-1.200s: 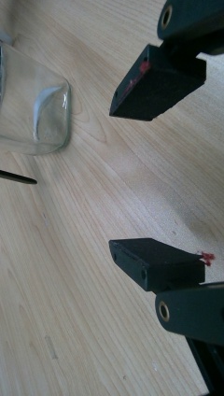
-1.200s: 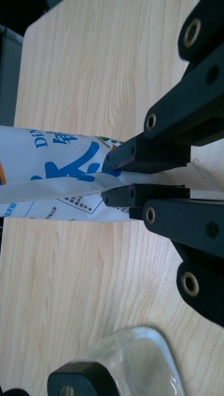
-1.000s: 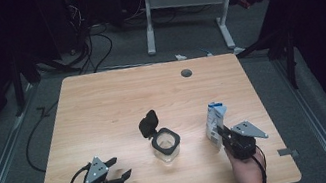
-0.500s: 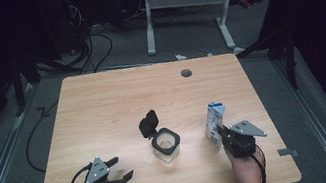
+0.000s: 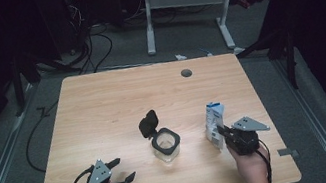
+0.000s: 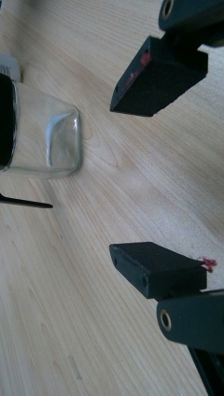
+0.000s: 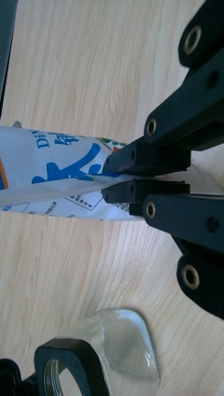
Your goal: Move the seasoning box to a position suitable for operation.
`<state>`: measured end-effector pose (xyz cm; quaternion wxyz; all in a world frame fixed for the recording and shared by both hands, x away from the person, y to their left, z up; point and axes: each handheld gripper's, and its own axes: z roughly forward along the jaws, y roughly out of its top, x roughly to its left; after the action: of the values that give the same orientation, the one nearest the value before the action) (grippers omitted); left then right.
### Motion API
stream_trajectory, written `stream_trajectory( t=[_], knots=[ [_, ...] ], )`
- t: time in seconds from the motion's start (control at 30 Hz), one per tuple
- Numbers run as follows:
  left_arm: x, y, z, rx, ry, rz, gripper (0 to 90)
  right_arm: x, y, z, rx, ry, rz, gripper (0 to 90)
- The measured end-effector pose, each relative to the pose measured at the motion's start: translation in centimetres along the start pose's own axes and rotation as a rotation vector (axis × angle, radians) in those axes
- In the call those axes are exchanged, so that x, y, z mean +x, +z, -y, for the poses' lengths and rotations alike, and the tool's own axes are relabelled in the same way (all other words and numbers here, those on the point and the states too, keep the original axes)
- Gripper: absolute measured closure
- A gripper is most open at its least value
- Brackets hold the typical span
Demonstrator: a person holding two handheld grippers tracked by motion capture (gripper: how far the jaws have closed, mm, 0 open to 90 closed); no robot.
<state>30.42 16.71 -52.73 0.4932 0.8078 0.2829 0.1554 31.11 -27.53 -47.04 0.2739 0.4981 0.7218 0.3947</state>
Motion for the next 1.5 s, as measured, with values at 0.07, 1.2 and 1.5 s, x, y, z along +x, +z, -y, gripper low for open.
stream_trajectory(
  t=[0.07,1.2,1.5],
  knots=[
    [0.0,-0.1,0.0,-0.001,0.000,-0.003,26.9,-0.2,-0.2,-0.3,0.012,0.004,-0.018,86.4],
    [0.3,-0.1,0.3,-0.005,-0.003,0.016,26.8,1.0,-1.1,-5.5,0.393,-0.155,-0.154,86.7],
    [0.1,0.0,0.3,-0.003,0.005,0.019,26.9,1.0,-0.9,-6.7,0.502,-0.196,-0.159,86.9]
  ],
)
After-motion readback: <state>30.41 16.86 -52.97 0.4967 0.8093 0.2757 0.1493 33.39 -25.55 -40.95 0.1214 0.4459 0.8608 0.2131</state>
